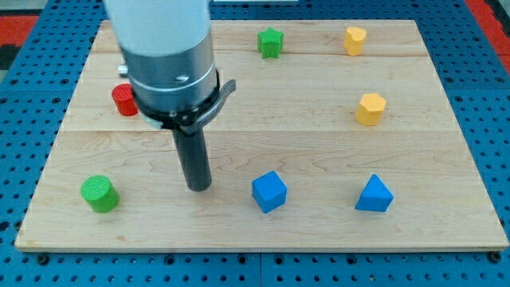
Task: Slide the blue cube to the top of blue triangle
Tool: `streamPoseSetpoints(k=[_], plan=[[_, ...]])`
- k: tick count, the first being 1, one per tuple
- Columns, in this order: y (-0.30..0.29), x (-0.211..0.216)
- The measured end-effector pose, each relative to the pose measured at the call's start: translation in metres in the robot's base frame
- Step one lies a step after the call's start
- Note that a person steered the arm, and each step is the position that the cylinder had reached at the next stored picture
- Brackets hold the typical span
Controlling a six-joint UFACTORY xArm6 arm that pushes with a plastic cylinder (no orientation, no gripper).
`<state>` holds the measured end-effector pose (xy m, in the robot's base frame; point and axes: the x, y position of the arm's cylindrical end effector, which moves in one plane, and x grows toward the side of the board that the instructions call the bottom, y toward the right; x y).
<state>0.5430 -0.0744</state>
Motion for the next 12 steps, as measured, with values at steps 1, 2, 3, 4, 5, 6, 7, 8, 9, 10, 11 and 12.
streamPoseSetpoints(k=[1, 2, 3, 4, 5, 6, 7, 8, 9, 10, 11, 12], plan=[[0.077, 0.027], [0.122, 0.017], [0.139, 0.000], [0.119, -0.006], [0.028, -0.015], [0.087, -0.059], [0.135, -0.059], [0.107, -0.046], [0.089, -0.013], [0.115, -0.029], [0.138, -0.052], [0.125, -0.048]])
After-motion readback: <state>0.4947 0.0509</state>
